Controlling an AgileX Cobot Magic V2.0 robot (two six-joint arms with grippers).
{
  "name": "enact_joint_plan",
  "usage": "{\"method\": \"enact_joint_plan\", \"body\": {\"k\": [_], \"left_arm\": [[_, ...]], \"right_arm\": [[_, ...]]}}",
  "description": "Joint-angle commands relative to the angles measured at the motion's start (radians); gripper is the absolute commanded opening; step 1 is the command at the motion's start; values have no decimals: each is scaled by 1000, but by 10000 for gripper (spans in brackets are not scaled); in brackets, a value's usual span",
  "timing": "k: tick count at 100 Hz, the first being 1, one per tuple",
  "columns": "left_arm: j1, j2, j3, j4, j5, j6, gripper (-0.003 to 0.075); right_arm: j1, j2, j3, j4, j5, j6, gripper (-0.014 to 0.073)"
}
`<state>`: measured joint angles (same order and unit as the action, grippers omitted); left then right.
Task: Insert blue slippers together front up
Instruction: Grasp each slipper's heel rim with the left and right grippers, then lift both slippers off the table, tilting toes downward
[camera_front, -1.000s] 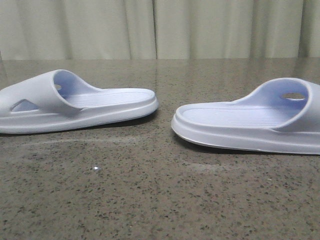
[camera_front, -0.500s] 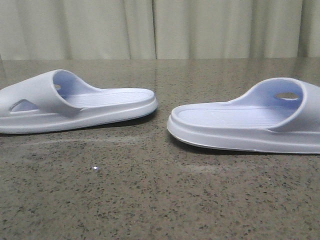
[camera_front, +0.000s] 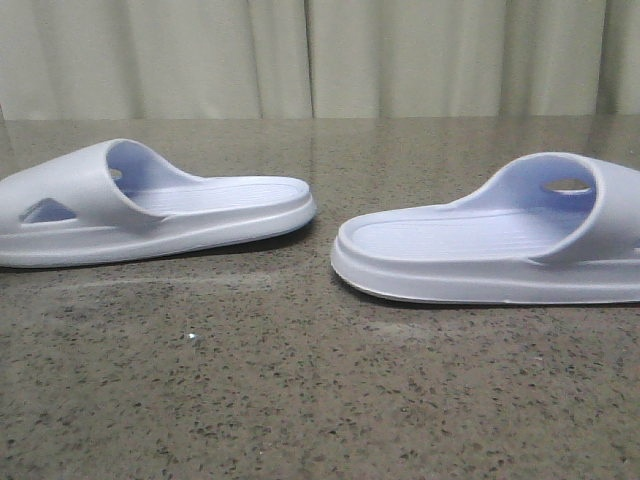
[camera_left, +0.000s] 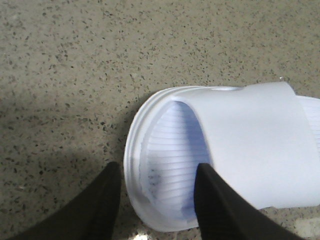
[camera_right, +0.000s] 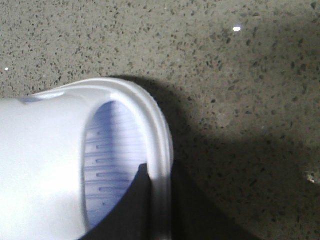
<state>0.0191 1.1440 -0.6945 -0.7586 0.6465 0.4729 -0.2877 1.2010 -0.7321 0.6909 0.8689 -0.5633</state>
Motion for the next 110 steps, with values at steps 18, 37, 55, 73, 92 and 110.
{"method": "enact_joint_plan", "body": {"k": [18,37,55,73,92,110], "left_arm": [[5,90,-64,-44,7,51,300],[14,124,-64,-76,2,96,300],[14,176,-64,-240,16,242,300],[14,203,-64,-247,23,257,204],[14,198,-71,-247,17,257,15],[14,150,-92,-245,17,257,15]], "right_arm": [[-4,-12,-29,28,-25,-14,-107],[-4,-12,-29,28,-25,-14,-107],[-4,-12,-29,28,-25,-14,-107],[-4,-12,-29,28,-22,-14,-107],[-4,-12,-29,28,-23,-14,-107],[-4,-12,-47,31,-26,-14,-107]]}}
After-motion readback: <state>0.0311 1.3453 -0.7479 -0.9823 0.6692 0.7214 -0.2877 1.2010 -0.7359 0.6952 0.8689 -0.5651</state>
